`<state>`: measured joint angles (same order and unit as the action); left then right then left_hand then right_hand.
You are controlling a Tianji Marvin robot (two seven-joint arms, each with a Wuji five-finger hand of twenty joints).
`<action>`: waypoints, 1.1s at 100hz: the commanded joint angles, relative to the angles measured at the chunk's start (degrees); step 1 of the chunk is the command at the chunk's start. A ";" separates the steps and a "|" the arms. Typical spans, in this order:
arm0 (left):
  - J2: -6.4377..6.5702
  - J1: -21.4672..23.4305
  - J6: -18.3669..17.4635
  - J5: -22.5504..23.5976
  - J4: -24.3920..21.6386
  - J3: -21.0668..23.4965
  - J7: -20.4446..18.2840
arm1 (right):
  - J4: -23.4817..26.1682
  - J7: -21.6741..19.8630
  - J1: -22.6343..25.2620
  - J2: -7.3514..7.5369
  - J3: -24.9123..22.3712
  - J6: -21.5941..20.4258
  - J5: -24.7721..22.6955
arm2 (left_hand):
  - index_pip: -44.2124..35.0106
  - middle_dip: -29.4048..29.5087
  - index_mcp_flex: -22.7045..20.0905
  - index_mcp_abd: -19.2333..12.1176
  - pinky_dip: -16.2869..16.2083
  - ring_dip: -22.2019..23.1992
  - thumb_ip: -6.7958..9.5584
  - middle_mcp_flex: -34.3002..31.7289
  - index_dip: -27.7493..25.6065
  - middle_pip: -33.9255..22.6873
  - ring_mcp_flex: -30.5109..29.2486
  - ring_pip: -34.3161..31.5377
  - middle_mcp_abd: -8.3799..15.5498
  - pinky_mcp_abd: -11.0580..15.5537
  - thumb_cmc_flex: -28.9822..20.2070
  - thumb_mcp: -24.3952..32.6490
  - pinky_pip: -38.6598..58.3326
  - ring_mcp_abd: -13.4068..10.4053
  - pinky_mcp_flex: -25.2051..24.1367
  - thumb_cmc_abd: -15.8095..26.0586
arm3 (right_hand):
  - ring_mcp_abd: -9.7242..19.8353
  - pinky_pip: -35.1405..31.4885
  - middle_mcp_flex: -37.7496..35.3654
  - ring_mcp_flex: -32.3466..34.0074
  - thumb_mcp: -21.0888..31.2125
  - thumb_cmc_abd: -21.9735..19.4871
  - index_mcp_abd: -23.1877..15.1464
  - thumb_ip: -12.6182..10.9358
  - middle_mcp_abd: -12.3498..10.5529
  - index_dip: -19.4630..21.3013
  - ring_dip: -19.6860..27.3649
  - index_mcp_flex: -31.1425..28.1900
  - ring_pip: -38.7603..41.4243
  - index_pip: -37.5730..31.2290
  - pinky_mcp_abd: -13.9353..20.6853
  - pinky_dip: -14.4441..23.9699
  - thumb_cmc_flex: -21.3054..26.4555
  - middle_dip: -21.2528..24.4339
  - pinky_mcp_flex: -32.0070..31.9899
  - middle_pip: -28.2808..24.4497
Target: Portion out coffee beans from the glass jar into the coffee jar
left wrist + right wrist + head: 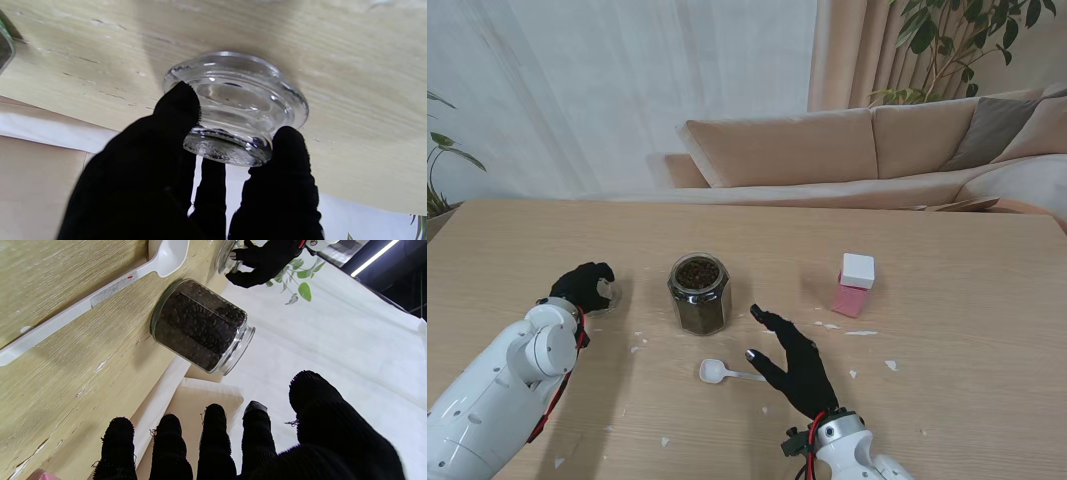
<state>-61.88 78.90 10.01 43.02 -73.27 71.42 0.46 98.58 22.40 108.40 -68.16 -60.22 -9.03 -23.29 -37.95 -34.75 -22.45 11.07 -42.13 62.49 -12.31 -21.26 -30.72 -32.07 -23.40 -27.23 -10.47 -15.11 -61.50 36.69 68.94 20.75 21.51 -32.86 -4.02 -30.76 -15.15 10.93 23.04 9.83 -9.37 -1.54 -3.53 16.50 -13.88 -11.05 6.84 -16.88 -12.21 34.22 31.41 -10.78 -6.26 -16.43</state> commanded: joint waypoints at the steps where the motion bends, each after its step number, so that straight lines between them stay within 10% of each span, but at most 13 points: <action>1: -0.48 -0.02 0.24 -0.43 -0.14 -0.13 -0.69 | 0.34 -0.98 0.22 -0.16 0.28 0.16 -0.02 | -1.22 -1.54 1.71 1.73 -1.08 1.25 4.40 1.47 -0.06 -2.89 -0.76 -8.41 -0.30 2.84 -7.89 7.19 -1.71 -6.67 -2.03 6.45 | 3.09 0.44 0.17 -0.01 -1.21 0.34 -1.07 -1.05 -1.97 0.54 0.13 -0.70 -0.41 -0.56 0.89 0.61 0.61 -0.17 -0.46 -0.46; 13: -0.50 0.06 0.47 -0.85 -0.05 -0.27 -0.90 | 0.34 -1.03 0.20 -0.16 0.30 0.18 0.01 | -0.05 -0.96 3.24 1.73 -3.18 -2.38 6.31 3.53 0.68 -1.85 2.97 -9.47 0.06 3.03 -4.95 7.32 -4.57 -7.66 -3.88 8.18 | 3.10 0.42 0.20 -0.05 -1.22 0.34 -1.11 -1.04 -2.04 0.54 0.13 -0.72 -0.42 -0.55 0.83 0.63 0.59 -0.16 -0.42 -0.45; 21: -0.41 0.19 1.03 -1.30 -0.35 -0.25 -1.95 | 0.36 -1.02 0.22 -0.16 0.29 0.19 0.02 | 2.02 0.51 4.77 1.69 -4.30 -13.07 9.74 5.78 2.35 -0.07 7.50 -10.62 0.37 2.11 -0.84 7.13 -7.86 -8.60 -5.73 11.11 | 3.00 0.41 0.22 -0.06 -1.21 0.35 -1.11 -1.05 -2.01 0.54 0.12 -0.74 -0.42 -0.54 0.83 0.64 0.63 -0.16 -0.42 -0.45; 65: 0.01 1.49 4.26 -2.06 -3.24 0.07 -5.92 | 0.41 -1.15 0.23 -0.14 0.29 0.23 0.11 | 17.40 12.16 13.85 -3.12 8.69 -32.02 9.41 13.76 11.73 26.58 21.20 18.48 4.89 -5.03 8.02 -8.15 -36.38 -9.99 -21.83 10.44 | 2.48 0.44 0.54 -0.26 -1.26 0.28 -1.12 -1.03 -2.03 0.55 -0.07 -0.68 -0.25 -0.49 0.77 0.66 0.63 -0.13 -0.49 -0.38; 110: -0.06 8.08 -1.91 -6.02 -12.96 6.97 -7.54 | 0.58 -0.78 0.46 -0.17 0.20 0.32 -0.24 | 21.40 12.56 12.66 -5.86 10.75 -42.10 10.41 14.05 12.46 28.55 21.73 24.76 6.84 2.97 10.56 -24.11 -62.69 -14.38 -26.52 21.84 | 2.56 0.43 0.36 -0.09 -1.24 0.39 -1.12 -1.06 -2.01 0.62 -0.16 -0.78 -0.18 -0.54 0.78 0.68 0.74 -0.17 -0.45 -0.50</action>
<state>-61.84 85.30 8.95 37.45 -84.14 78.04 -6.21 98.75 22.25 108.44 -68.14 -60.14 -8.85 -23.37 -17.54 -22.97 -11.29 6.74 -32.58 21.39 -3.28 -7.96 -18.70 -4.11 -2.89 -3.18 -5.38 -14.20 -49.71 14.47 7.87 8.11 -4.69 -13.52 -4.02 -30.76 -15.15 10.93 23.03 9.83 -9.37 -1.54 -3.53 16.50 -13.88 -11.05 6.84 -16.88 -12.21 34.22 31.41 -10.78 -6.26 -16.42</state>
